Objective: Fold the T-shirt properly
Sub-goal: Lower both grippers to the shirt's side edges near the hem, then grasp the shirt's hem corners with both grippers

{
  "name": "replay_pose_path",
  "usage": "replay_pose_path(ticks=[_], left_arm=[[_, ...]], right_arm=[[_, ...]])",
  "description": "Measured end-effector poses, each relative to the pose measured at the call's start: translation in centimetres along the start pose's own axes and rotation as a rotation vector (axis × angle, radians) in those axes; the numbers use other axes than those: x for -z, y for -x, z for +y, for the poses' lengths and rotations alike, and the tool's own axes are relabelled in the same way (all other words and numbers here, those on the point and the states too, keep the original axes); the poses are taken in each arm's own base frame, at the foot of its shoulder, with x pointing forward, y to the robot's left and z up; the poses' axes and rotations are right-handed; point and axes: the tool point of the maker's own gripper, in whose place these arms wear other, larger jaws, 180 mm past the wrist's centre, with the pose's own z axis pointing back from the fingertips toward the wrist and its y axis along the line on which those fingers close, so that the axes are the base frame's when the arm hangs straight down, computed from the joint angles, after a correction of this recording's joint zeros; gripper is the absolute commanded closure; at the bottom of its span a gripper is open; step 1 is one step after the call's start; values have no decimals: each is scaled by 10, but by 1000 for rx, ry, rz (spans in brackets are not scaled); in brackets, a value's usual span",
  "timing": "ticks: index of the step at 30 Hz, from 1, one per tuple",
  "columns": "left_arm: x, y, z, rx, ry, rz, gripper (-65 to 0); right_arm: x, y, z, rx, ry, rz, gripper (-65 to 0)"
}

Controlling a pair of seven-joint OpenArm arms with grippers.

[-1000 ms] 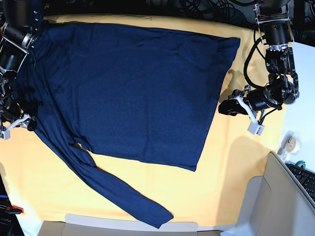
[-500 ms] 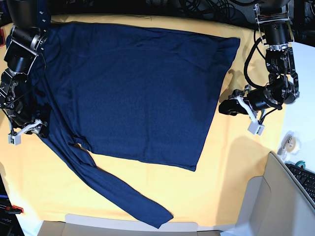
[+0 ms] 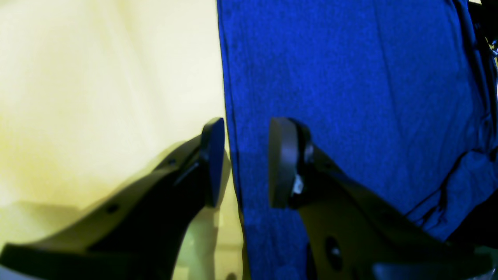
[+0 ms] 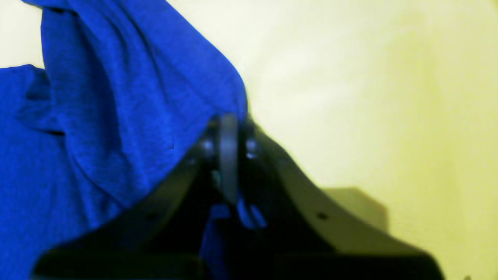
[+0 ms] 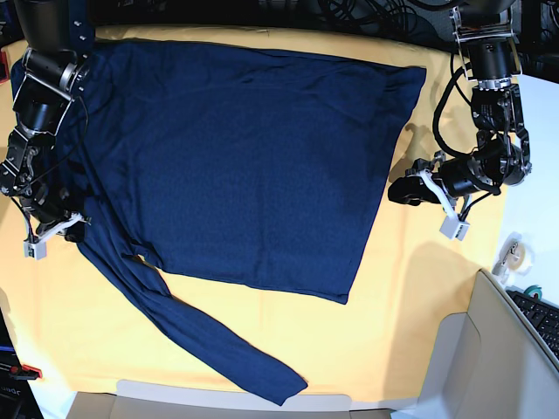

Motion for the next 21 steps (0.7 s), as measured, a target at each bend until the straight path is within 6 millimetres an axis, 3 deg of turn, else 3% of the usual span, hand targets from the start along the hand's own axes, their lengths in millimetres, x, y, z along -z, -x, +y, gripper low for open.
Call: replay_pose_path(ticks=[2,4,9,11,13,16,18,21], left_arm=[[0,-1,0,1,0,-2,-195],[0,-8,0,10,-2,-8,-195],[1,-57,-2,16,22,-101,-196],[11,-61,4,-41,36,-94,-197],[24,-52,16,-73,-1,-29,-198],[43,-63,21,-97,-27,-25,-217],[59,-71,20,-77,-47,1,-232],[82,-92,3,-45,-21,-2,-236]], right_arm=[[1,1,2,-19,-4,10,-21],[3,2,6,-51,-10,26,0],[1,1,13,-124,-10,42,0],[-1,2,17,-145,-11,41,0],[-1,3,17,-154,-9,46,0],[-1,3,17,-155,-9,50,0],[-1,3,18,-152,-11,49,0],[-2,5,17,-153,-11,44,0]])
